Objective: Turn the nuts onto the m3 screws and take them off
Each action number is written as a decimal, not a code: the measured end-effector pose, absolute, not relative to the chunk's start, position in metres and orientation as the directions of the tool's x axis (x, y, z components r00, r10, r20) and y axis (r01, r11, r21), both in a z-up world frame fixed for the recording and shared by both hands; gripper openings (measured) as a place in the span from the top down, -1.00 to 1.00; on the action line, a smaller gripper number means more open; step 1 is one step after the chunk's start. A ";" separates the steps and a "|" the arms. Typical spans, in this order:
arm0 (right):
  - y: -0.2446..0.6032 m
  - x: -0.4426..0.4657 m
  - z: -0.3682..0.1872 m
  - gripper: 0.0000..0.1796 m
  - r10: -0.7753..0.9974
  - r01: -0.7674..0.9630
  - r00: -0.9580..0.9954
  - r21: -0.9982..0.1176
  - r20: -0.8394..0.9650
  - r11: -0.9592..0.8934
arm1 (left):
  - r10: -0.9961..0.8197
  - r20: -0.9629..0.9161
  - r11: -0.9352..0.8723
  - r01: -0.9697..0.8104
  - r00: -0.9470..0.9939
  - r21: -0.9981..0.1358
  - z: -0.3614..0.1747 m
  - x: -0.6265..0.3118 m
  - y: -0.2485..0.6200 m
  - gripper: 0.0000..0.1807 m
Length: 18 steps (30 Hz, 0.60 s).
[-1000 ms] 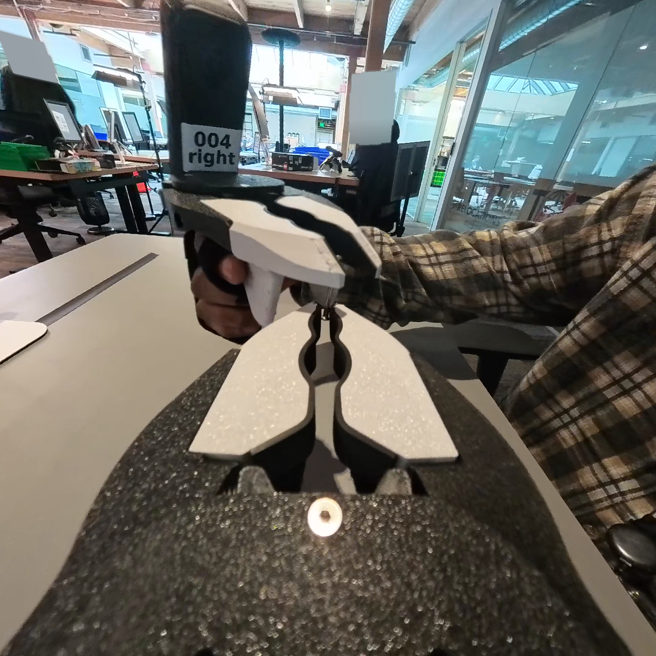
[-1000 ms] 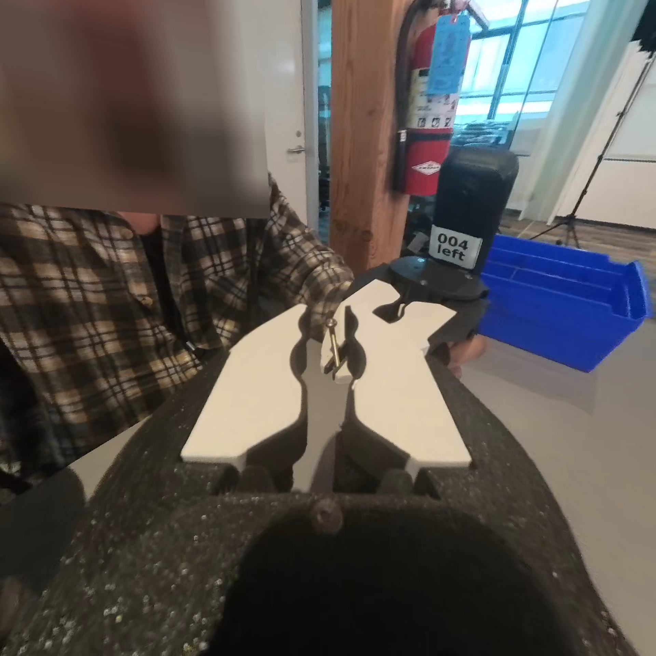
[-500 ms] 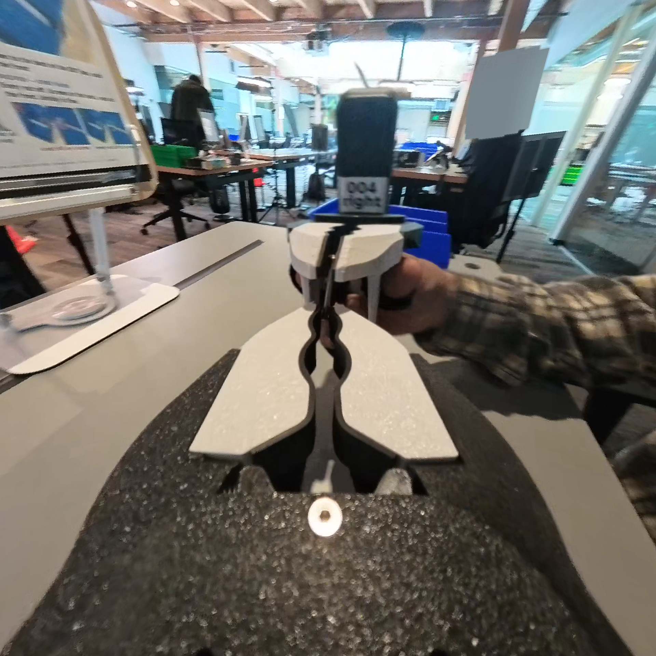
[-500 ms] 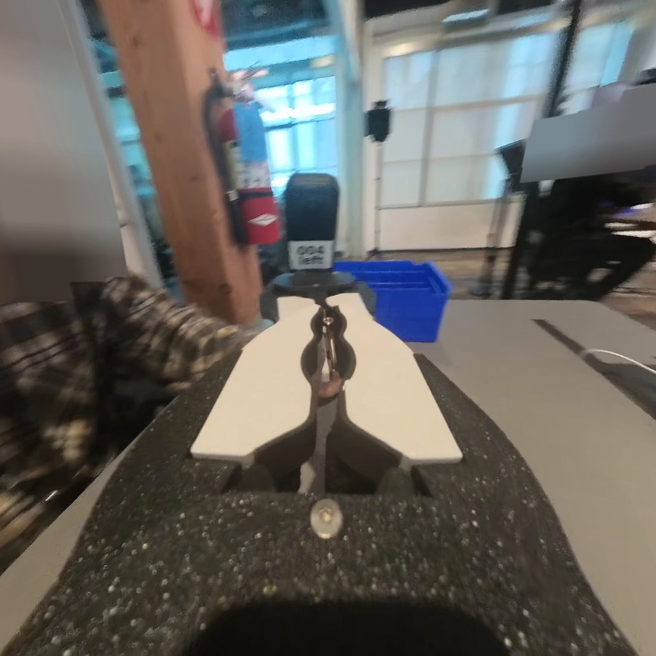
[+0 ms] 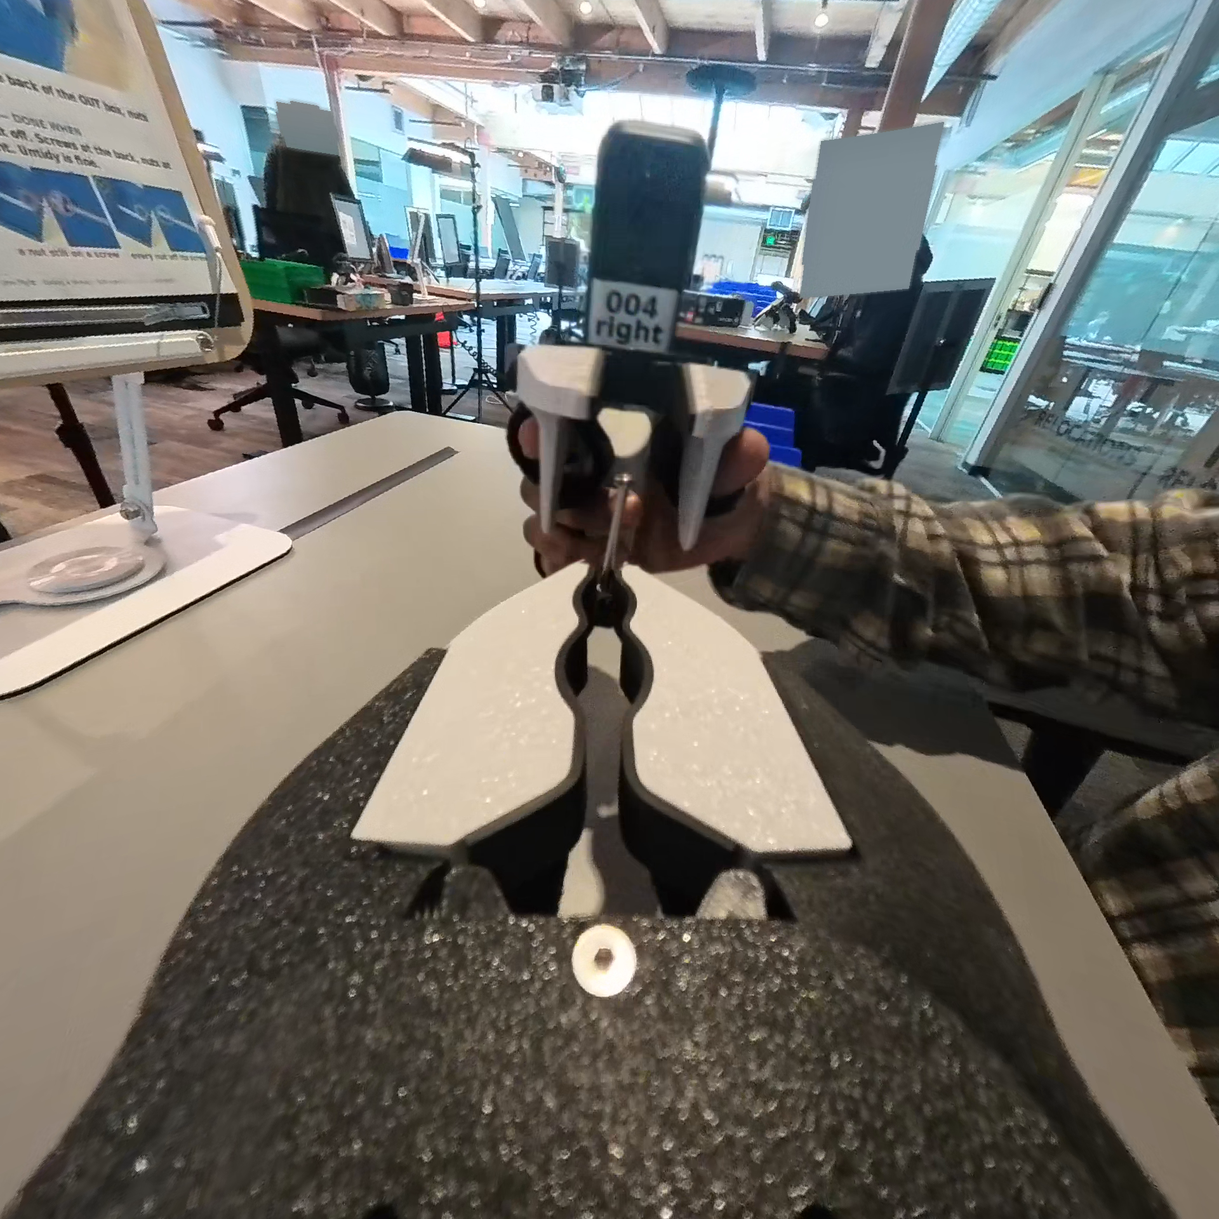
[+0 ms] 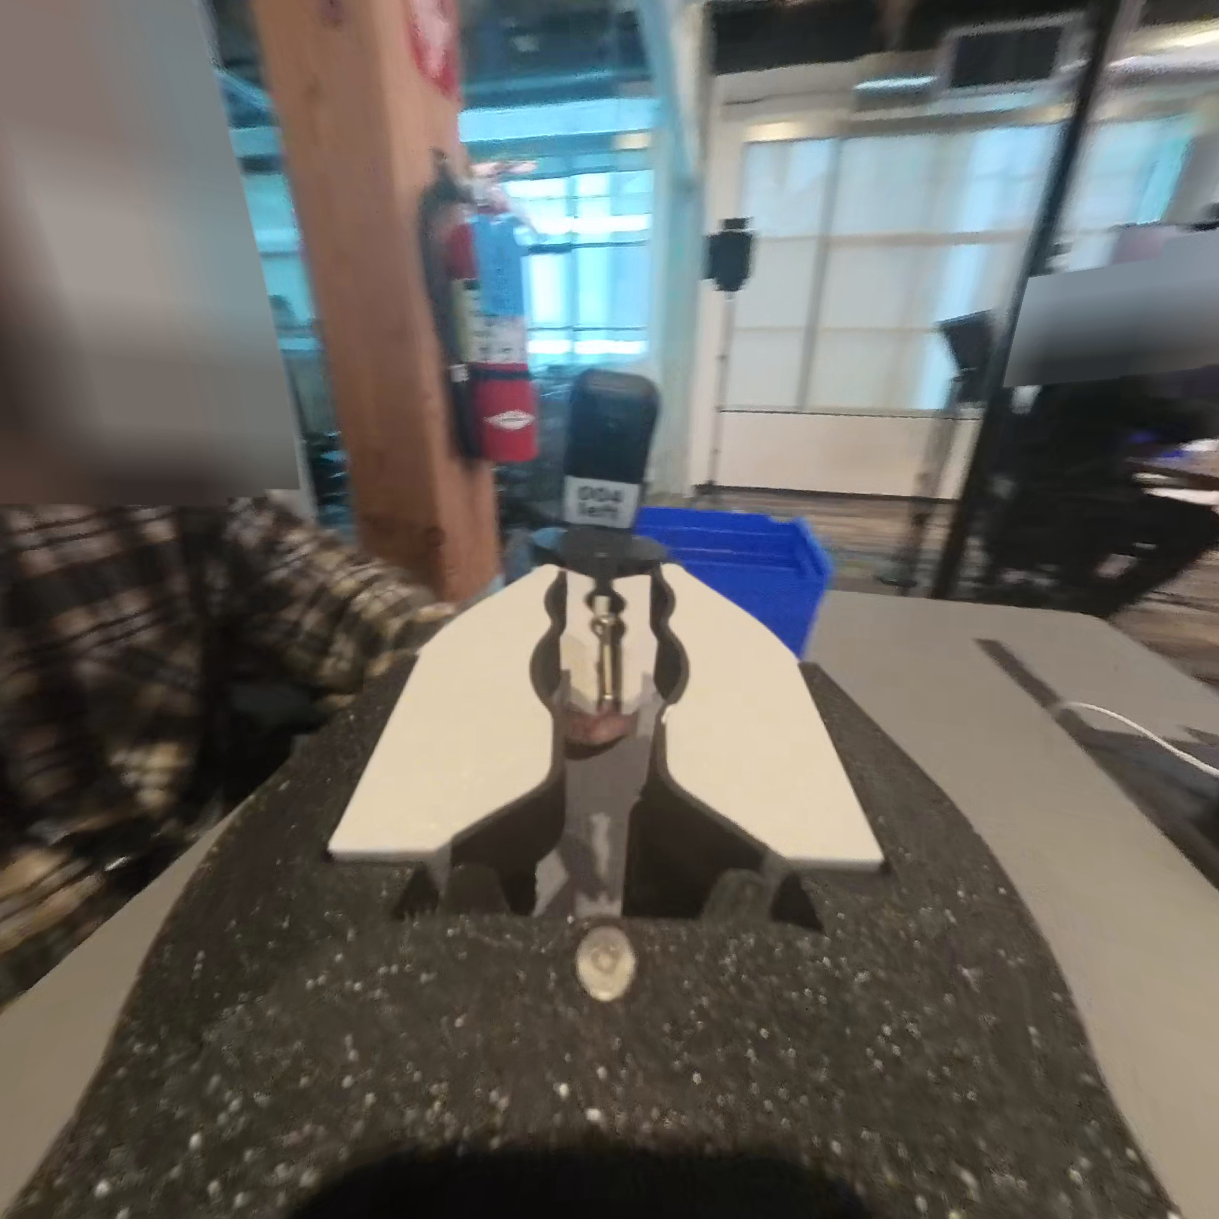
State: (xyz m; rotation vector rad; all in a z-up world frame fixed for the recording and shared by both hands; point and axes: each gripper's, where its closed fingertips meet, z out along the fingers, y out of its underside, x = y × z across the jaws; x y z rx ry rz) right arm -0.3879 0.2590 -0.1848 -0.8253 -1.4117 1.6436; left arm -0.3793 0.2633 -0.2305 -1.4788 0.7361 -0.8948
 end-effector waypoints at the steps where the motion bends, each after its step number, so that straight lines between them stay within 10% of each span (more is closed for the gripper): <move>1: 0.254 -0.386 -0.185 0.77 0.850 -0.131 -0.527 -0.990 0.019 -0.059 | -0.856 0.113 -0.101 0.050 0.505 -0.994 -0.231 -0.379 0.263 0.96; 18: 0.259 -0.413 -0.203 0.96 0.947 -0.099 -0.319 -0.994 -0.021 -0.055 | -0.801 0.067 -0.062 0.029 0.595 -0.998 -0.229 -0.389 0.270 0.96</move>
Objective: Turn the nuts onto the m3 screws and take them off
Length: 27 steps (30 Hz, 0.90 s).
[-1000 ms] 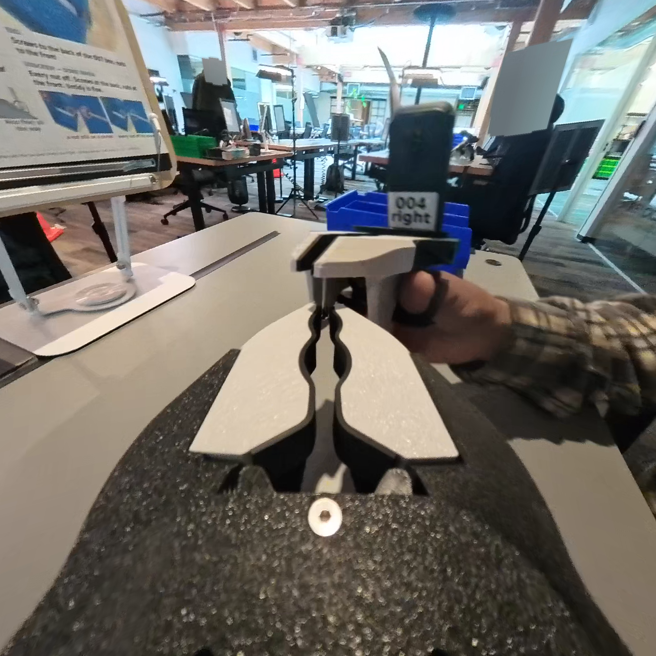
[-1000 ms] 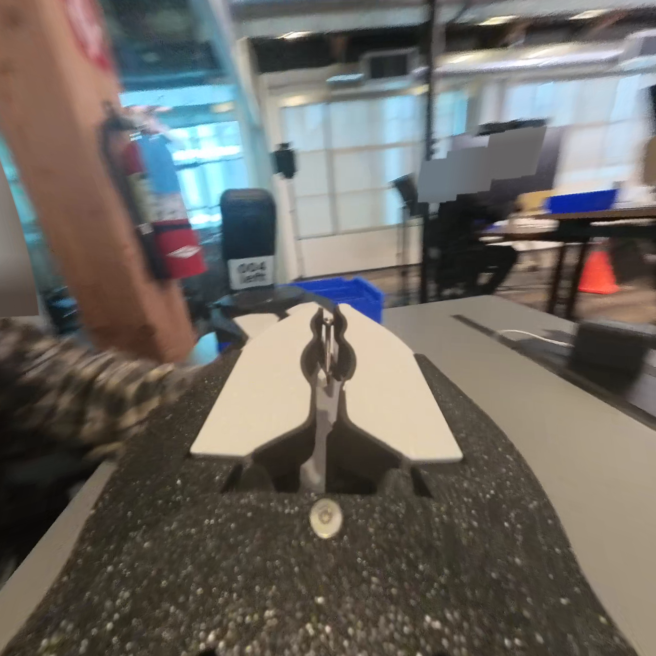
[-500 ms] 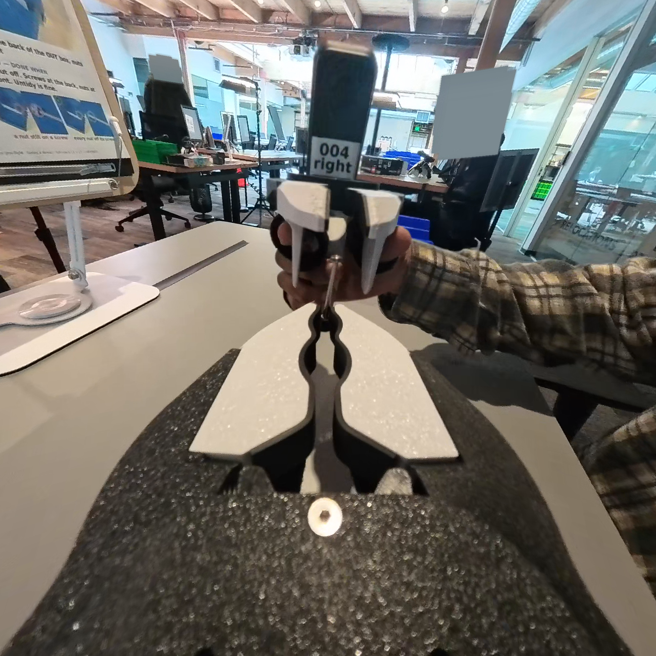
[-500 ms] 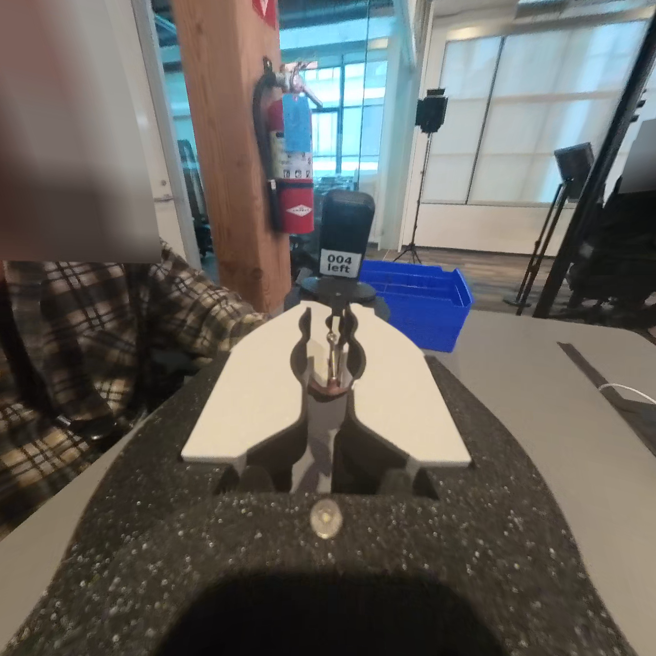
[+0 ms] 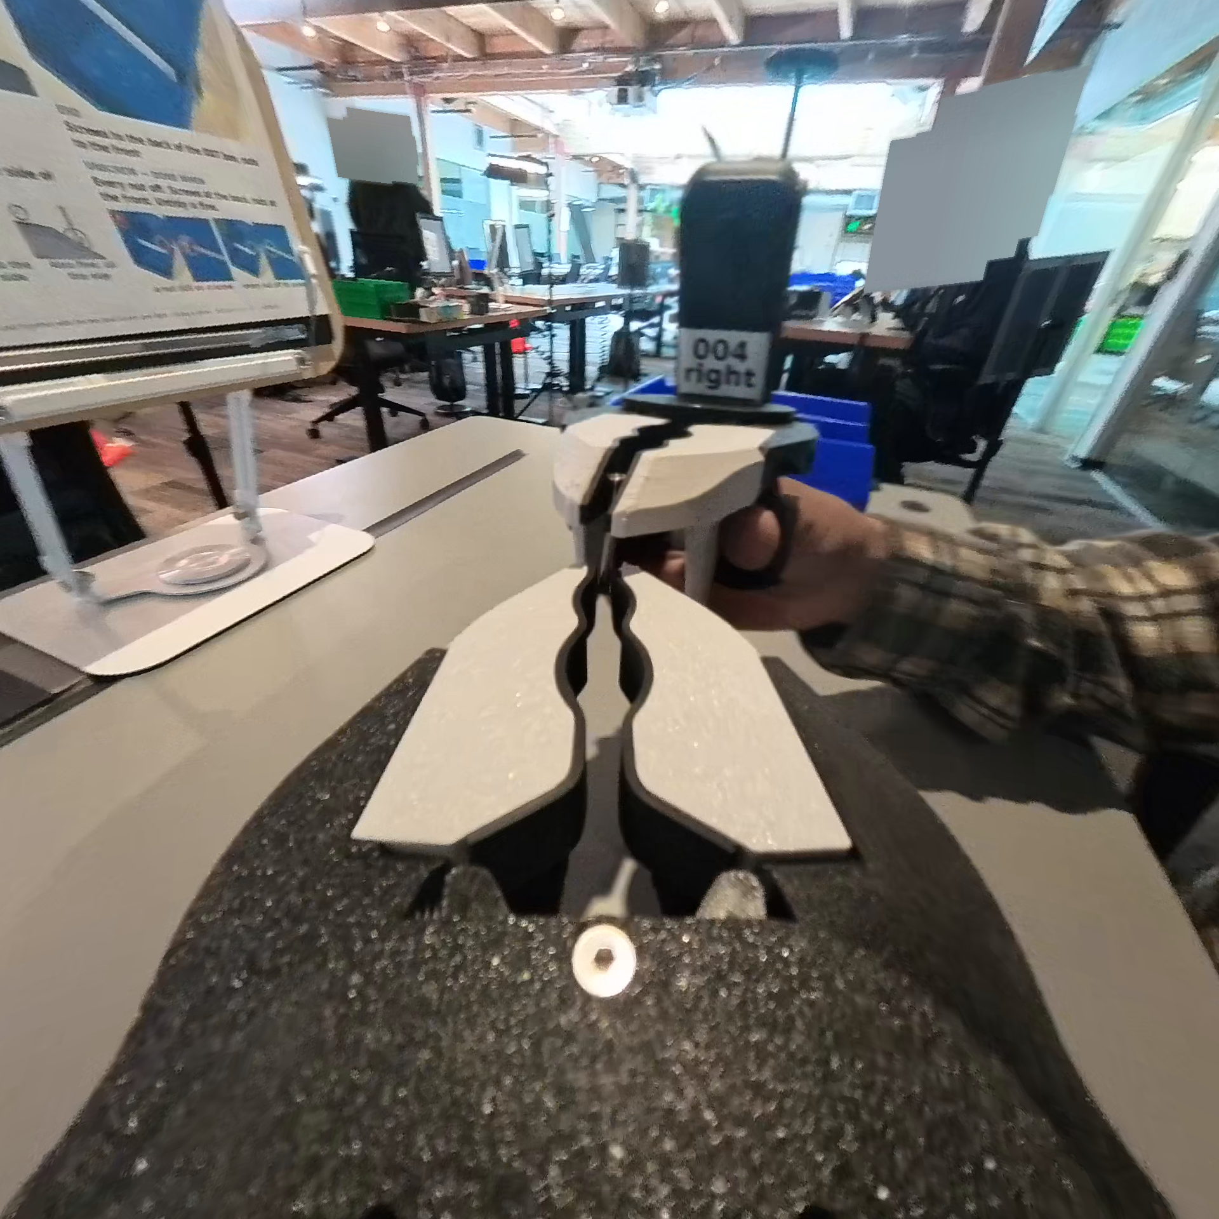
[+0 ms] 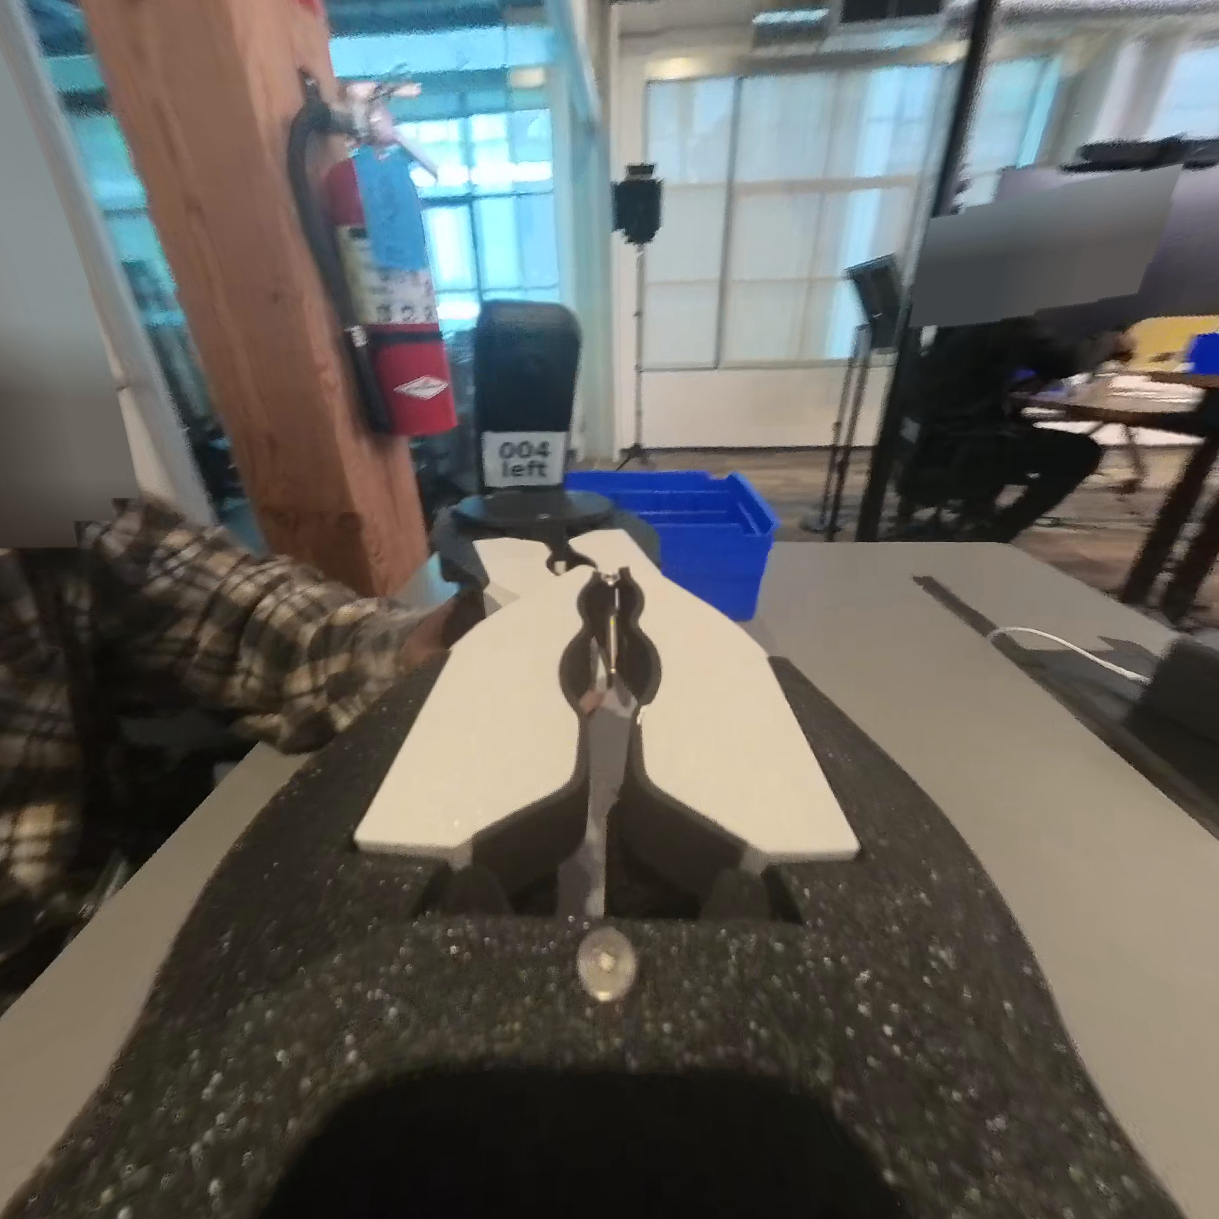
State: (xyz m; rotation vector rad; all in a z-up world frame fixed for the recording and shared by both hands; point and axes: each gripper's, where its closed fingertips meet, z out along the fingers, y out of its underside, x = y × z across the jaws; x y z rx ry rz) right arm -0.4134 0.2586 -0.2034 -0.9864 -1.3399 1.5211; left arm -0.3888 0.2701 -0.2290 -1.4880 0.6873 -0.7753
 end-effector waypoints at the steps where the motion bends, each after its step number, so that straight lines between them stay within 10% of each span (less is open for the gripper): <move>1: 0.260 -0.415 -0.204 0.95 0.962 -0.116 -0.272 -0.991 -0.031 -0.065 | -0.785 0.044 -0.050 0.009 0.618 -0.999 -0.230 -0.390 0.271 0.96; 9: 0.263 -0.415 -0.205 0.88 0.994 -0.213 0.072 -0.975 -0.083 -0.066 | -0.760 0.027 -0.049 -0.016 0.649 -0.999 -0.233 -0.389 0.274 0.96; 21: 0.244 -0.399 -0.191 0.06 0.987 -0.180 -0.143 -0.983 0.071 0.044 | -0.826 0.077 -0.073 0.030 0.558 -0.997 -0.231 -0.381 0.267 0.96; 27: 0.219 -0.413 -0.207 -0.03 0.972 -0.107 -0.211 -0.991 0.100 0.079 | -0.818 0.080 -0.082 0.023 0.569 -0.996 -0.233 -0.382 0.268 0.96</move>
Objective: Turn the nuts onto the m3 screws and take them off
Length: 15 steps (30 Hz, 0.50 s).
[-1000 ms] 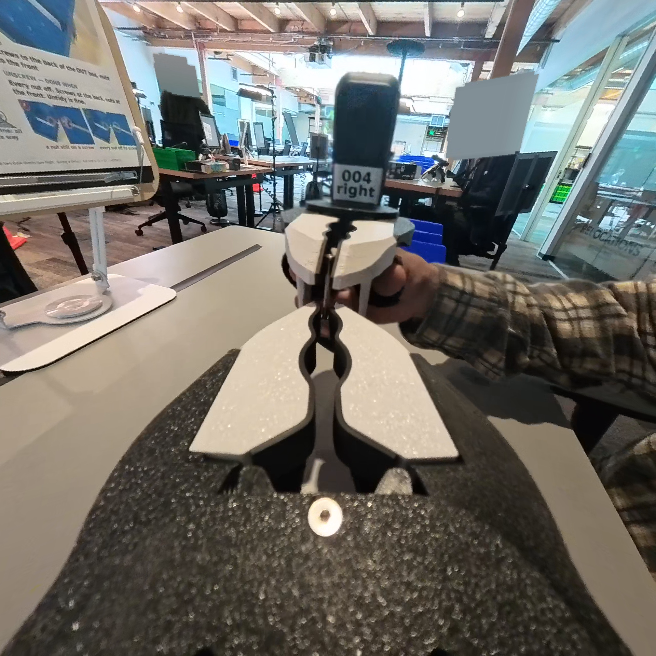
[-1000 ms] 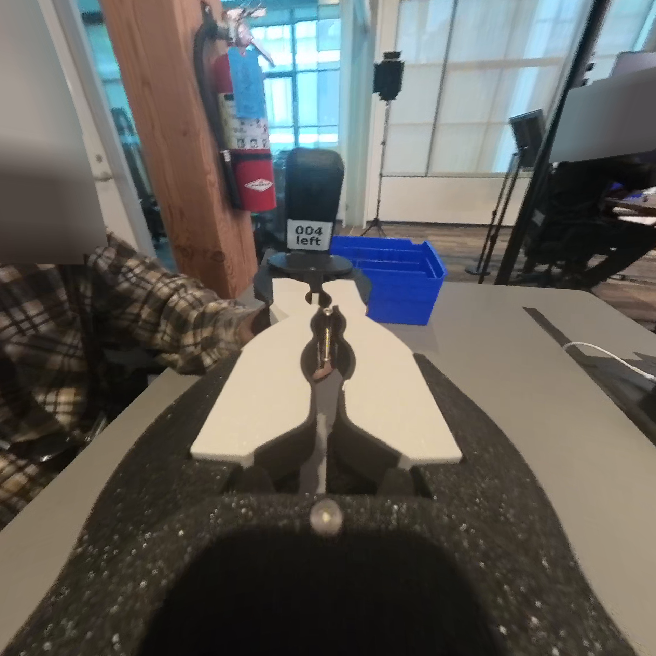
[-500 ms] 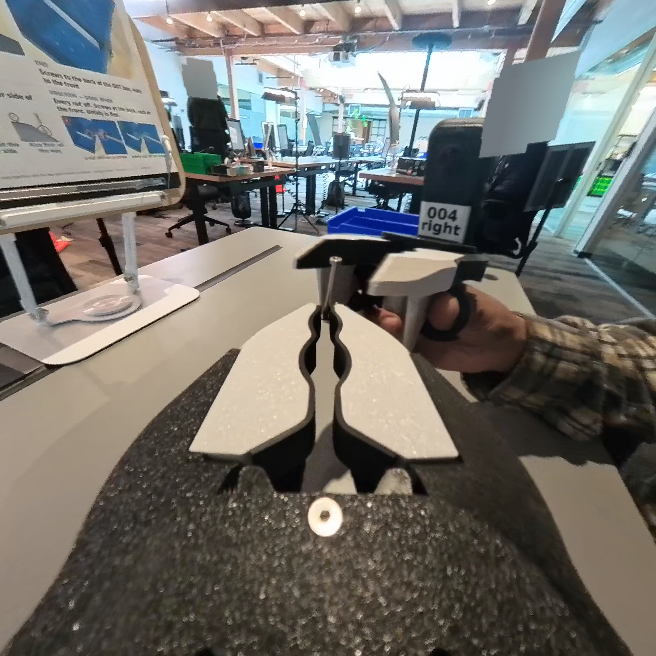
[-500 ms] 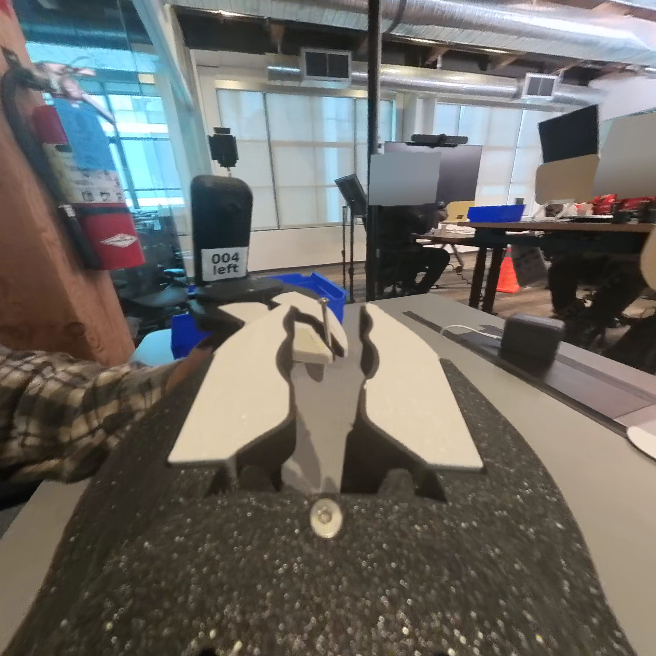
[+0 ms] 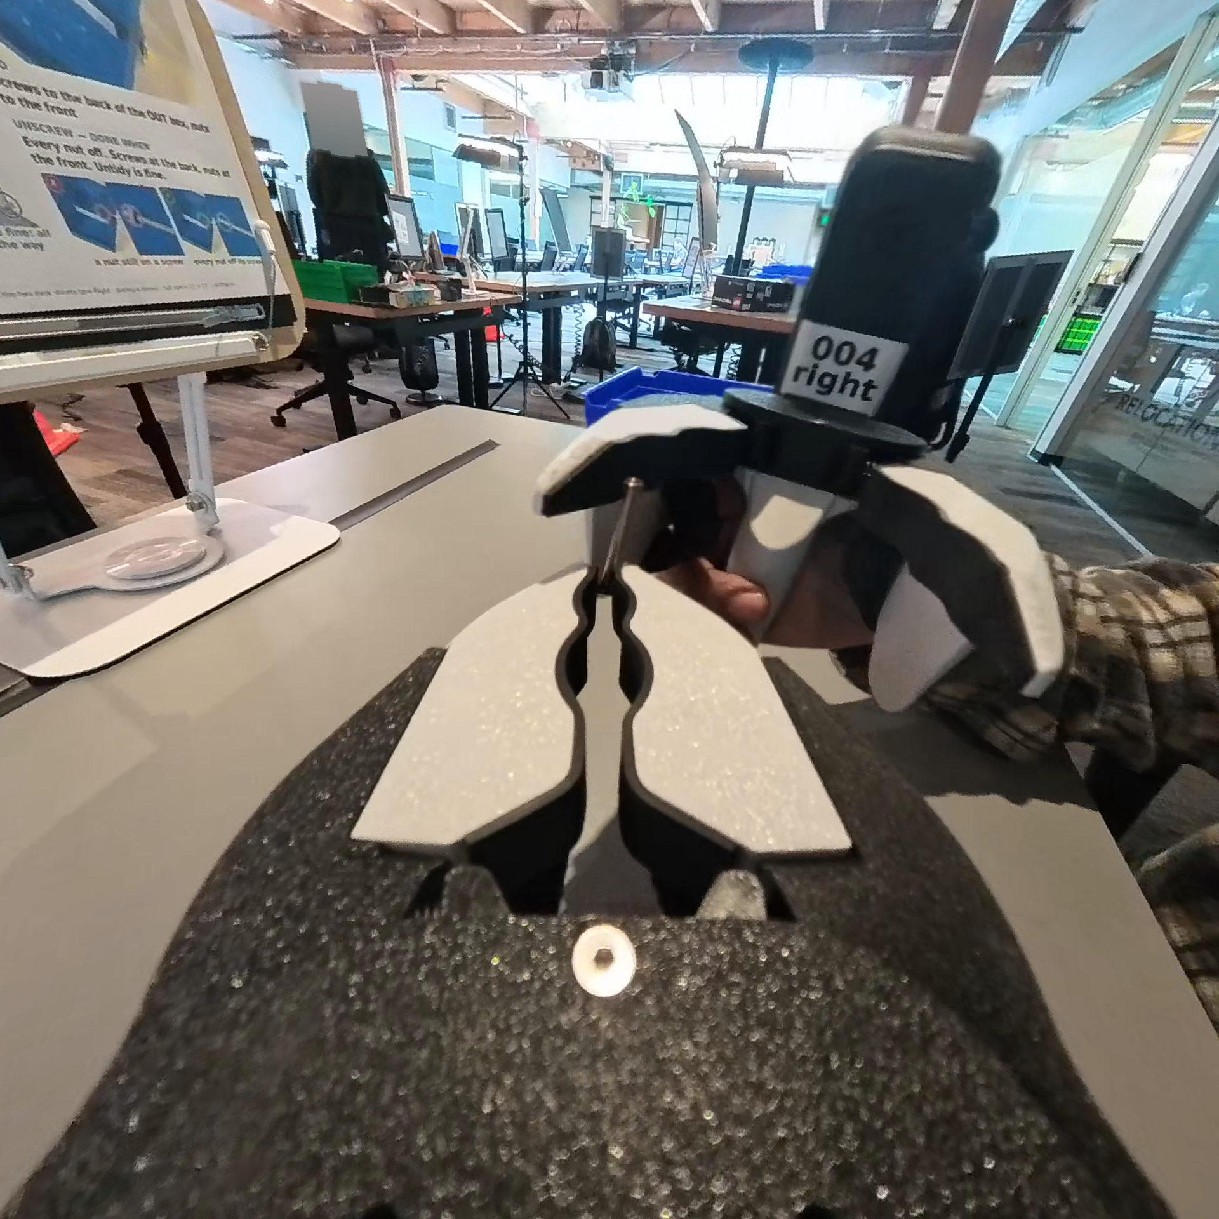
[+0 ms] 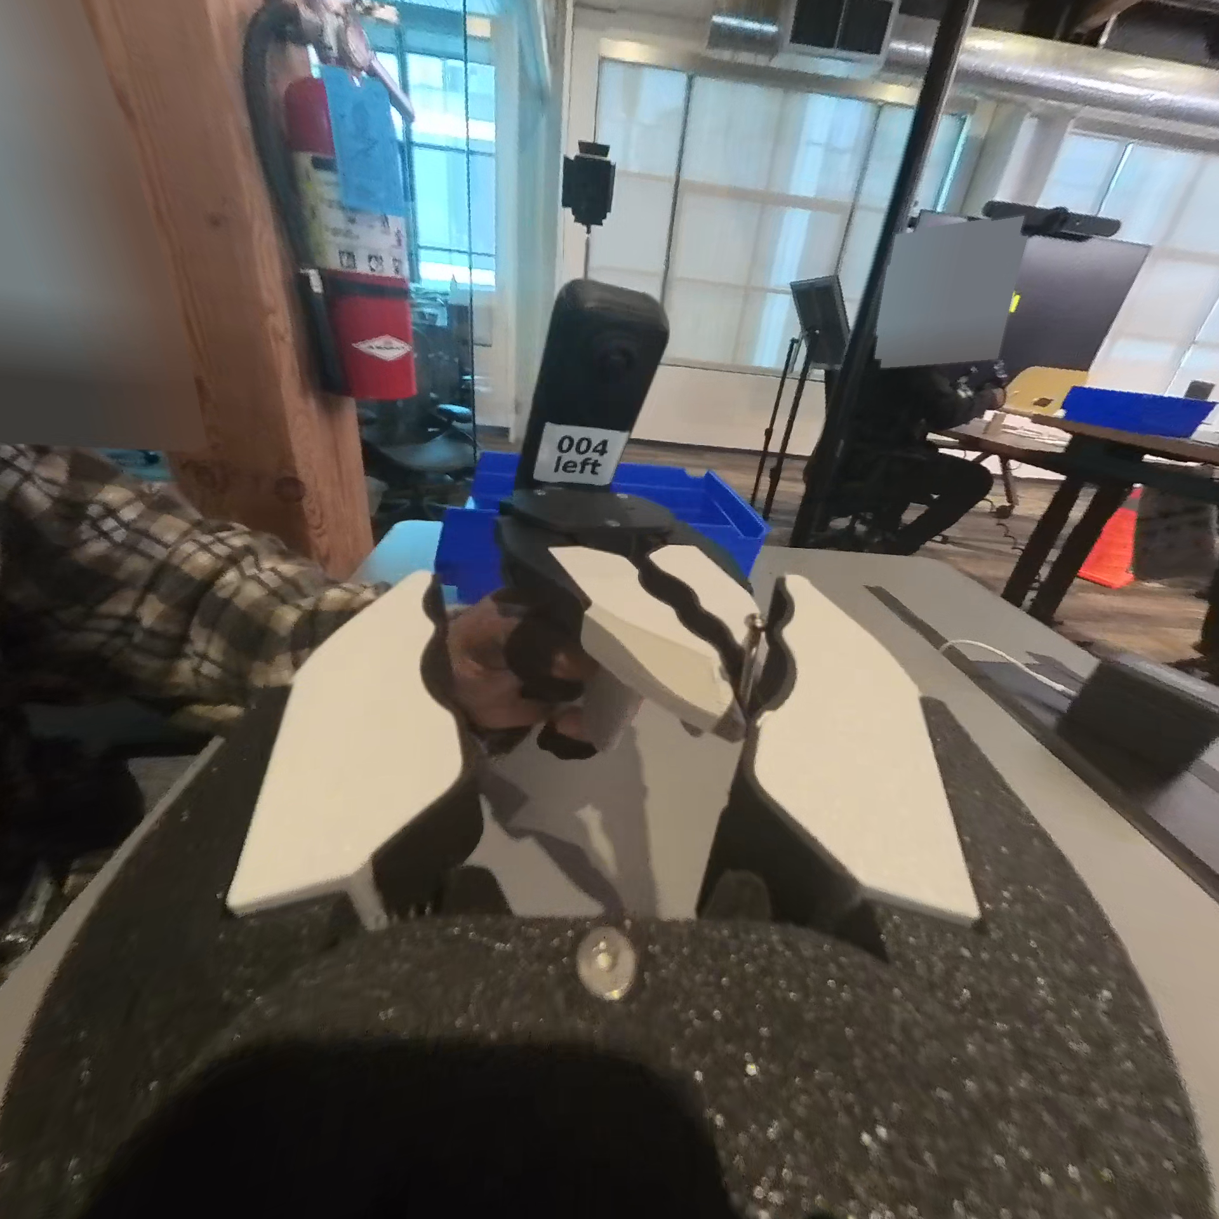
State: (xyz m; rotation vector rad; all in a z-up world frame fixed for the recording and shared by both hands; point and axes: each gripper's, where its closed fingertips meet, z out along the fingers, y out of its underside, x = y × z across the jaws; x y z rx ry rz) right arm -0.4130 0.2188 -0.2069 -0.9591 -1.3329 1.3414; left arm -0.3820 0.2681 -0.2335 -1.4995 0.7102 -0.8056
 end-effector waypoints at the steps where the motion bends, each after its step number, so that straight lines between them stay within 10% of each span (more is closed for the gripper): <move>1: 0.219 -0.412 -0.209 -0.04 0.974 -0.096 -0.194 -0.991 0.115 0.098 | -0.818 0.080 -0.084 0.019 0.570 -0.996 -0.234 -0.382 0.268 0.96; 15: 0.224 -0.418 -0.218 -0.15 0.987 -0.044 -0.045 -0.987 0.154 0.152 | -0.795 0.113 -0.117 0.032 0.596 -0.993 -0.235 -0.385 0.271 0.96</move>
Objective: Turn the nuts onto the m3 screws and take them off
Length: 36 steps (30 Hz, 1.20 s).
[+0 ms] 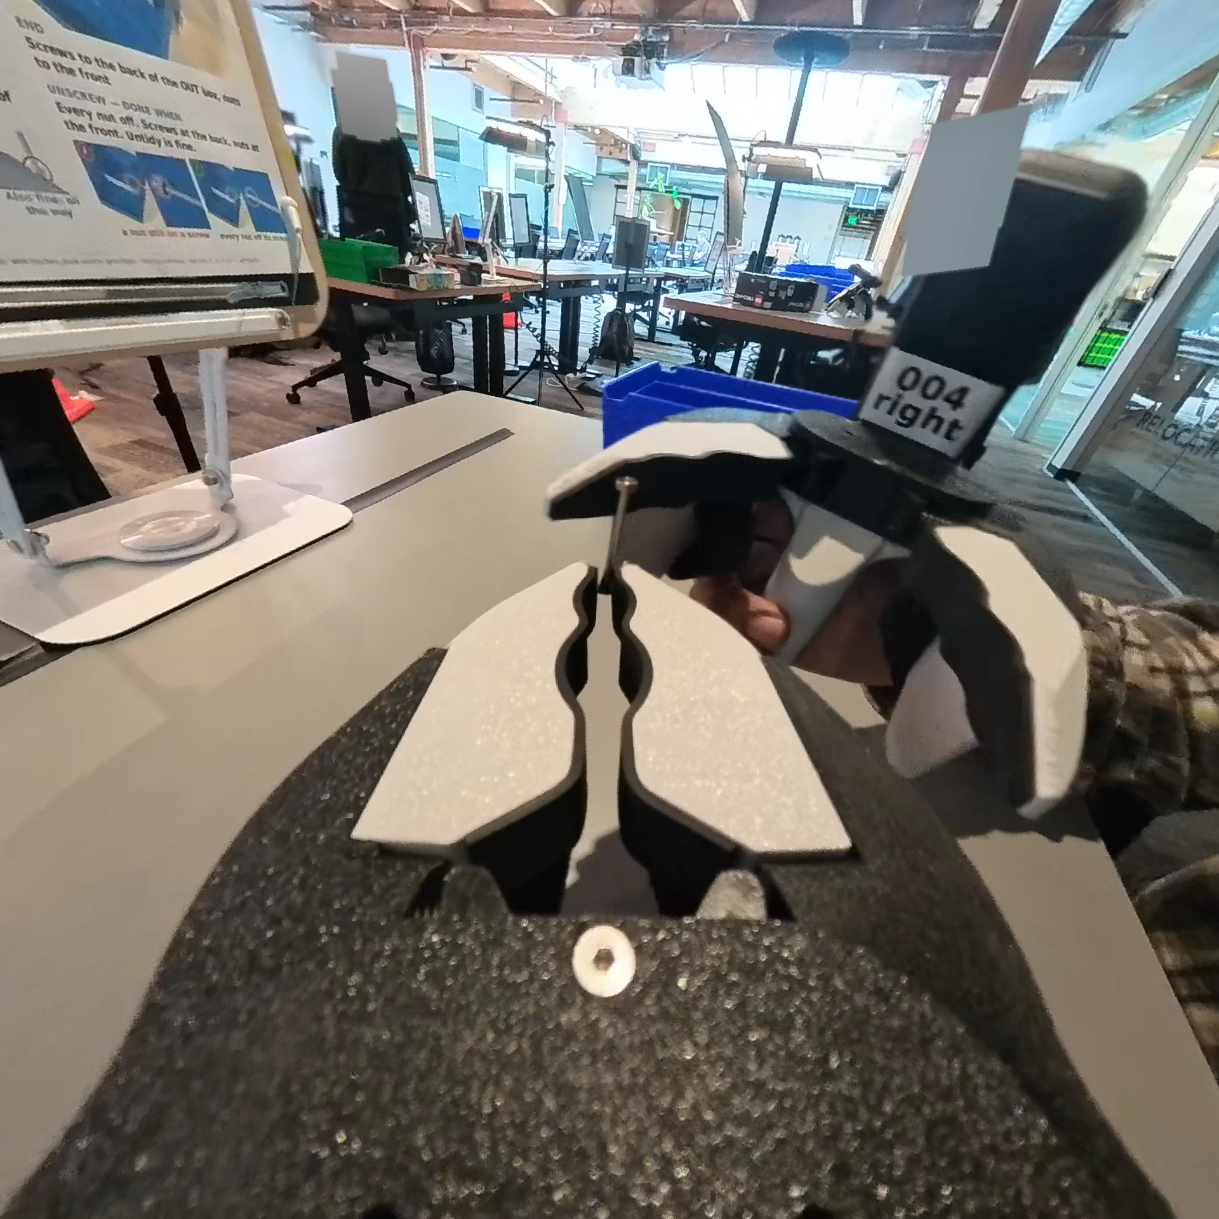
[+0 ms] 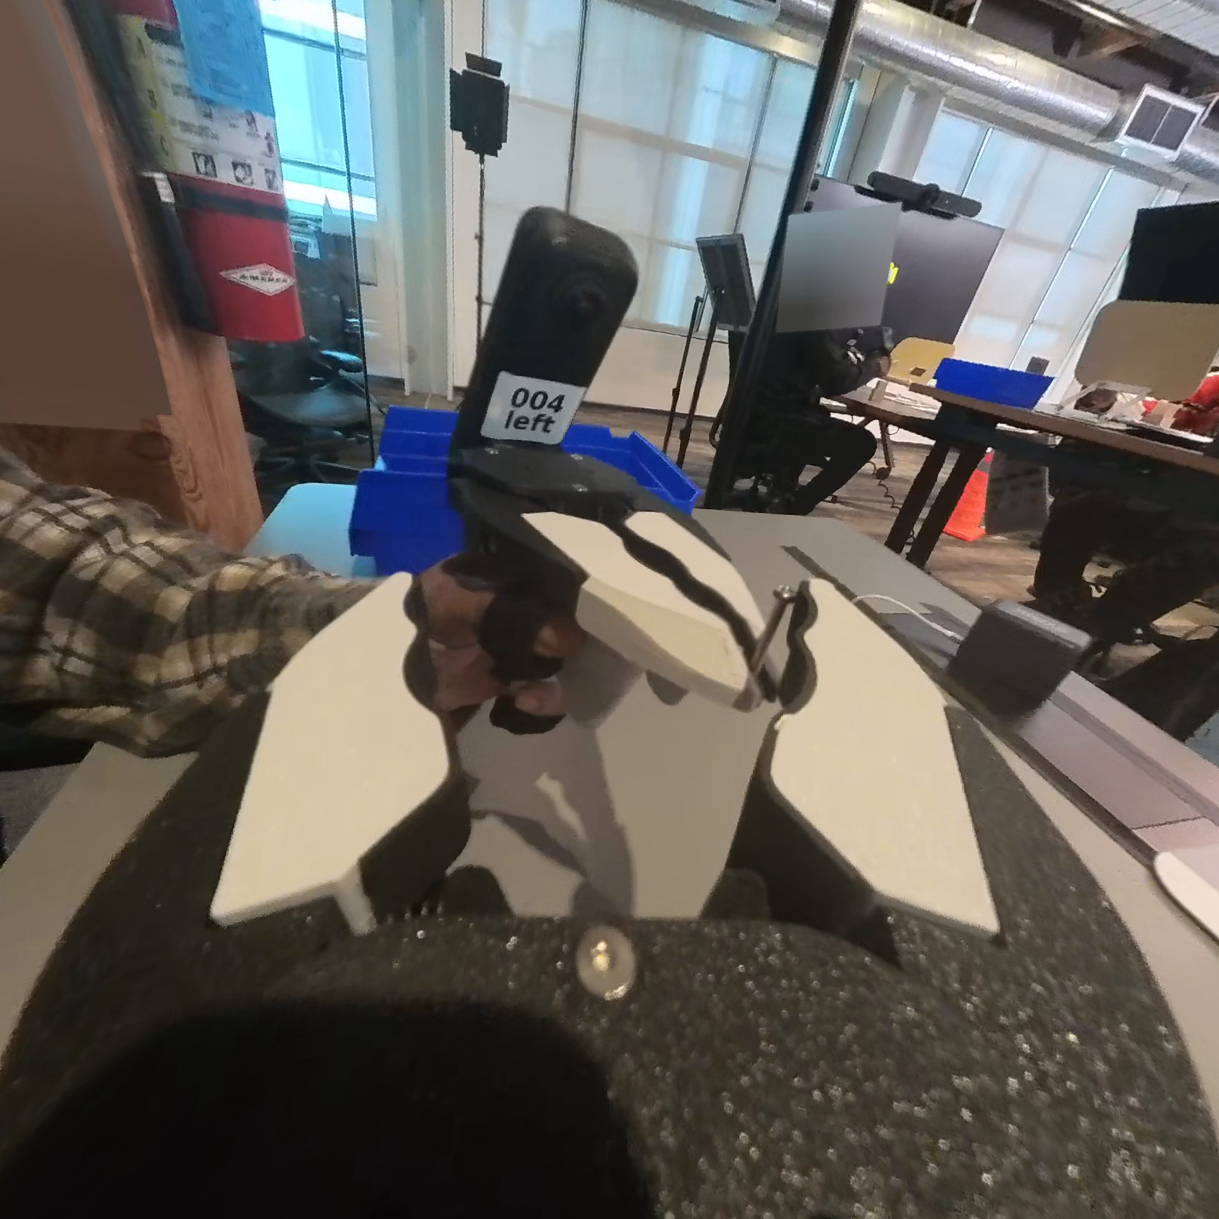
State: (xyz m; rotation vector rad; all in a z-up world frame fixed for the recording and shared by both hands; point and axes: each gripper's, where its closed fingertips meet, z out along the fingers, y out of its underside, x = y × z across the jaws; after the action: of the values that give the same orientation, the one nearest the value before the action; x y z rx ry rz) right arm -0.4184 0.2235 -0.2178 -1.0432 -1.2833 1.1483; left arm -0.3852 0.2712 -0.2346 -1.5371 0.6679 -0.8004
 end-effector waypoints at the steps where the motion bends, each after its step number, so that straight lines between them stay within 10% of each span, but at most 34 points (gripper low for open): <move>1: 0.222 -0.418 -0.218 -0.17 0.986 -0.045 -0.030 -0.986 0.163 0.161 | -0.792 0.124 -0.127 0.038 0.597 -0.991 -0.235 -0.387 0.272 0.96; 36: 0.215 -0.423 -0.224 -0.43 0.956 0.053 0.114 -0.962 0.272 0.268 | -0.807 0.134 -0.162 0.003 0.575 -0.987 -0.237 -0.378 0.267 0.96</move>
State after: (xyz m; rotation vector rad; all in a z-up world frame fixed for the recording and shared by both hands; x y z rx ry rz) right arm -0.4230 0.2145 -0.2244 -1.0864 -1.2643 0.9028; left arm -0.3783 0.2672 -0.2373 -1.5835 0.6971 -0.8255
